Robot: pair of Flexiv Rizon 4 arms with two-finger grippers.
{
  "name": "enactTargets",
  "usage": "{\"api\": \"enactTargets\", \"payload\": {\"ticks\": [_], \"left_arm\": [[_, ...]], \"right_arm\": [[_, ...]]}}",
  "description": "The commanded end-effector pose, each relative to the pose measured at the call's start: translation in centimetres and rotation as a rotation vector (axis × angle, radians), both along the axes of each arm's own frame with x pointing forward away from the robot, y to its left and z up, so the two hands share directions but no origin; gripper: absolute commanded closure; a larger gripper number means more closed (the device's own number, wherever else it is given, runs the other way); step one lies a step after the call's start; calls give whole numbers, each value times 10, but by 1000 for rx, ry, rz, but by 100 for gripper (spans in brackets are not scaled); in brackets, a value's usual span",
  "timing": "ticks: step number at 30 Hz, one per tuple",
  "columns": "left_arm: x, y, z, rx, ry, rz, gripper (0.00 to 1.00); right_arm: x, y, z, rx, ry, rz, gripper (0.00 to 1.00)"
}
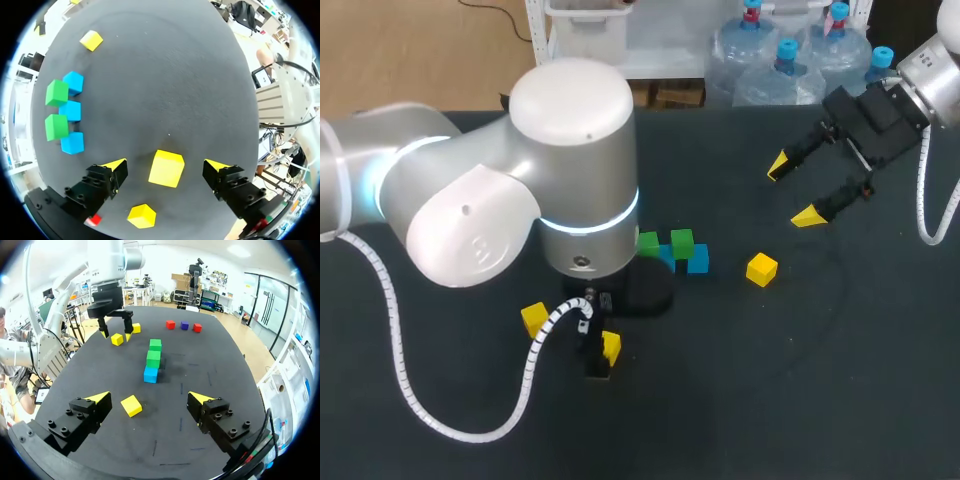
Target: Place the blue cubes, place green cubes on the blue cubes, place the yellow cubes on the green cubes, then place the red cubes on the yellow cubes, and place purple cube on the red cubes.
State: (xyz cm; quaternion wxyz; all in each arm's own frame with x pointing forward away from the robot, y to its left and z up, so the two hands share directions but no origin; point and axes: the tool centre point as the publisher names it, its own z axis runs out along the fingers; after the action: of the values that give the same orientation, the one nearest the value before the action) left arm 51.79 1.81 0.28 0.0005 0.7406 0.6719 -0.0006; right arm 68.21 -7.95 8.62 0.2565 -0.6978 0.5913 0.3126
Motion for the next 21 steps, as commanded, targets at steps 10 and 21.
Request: {"api": "enactTargets", "payload": {"ticks": [10, 21], "left_arm": [[4, 2, -6, 2, 13, 7, 19], [5, 0, -5, 25, 7, 6, 74]], "right_arm": [[0, 0, 0, 1, -1, 0, 0], [0, 0, 0, 1, -1, 0, 0]]}}
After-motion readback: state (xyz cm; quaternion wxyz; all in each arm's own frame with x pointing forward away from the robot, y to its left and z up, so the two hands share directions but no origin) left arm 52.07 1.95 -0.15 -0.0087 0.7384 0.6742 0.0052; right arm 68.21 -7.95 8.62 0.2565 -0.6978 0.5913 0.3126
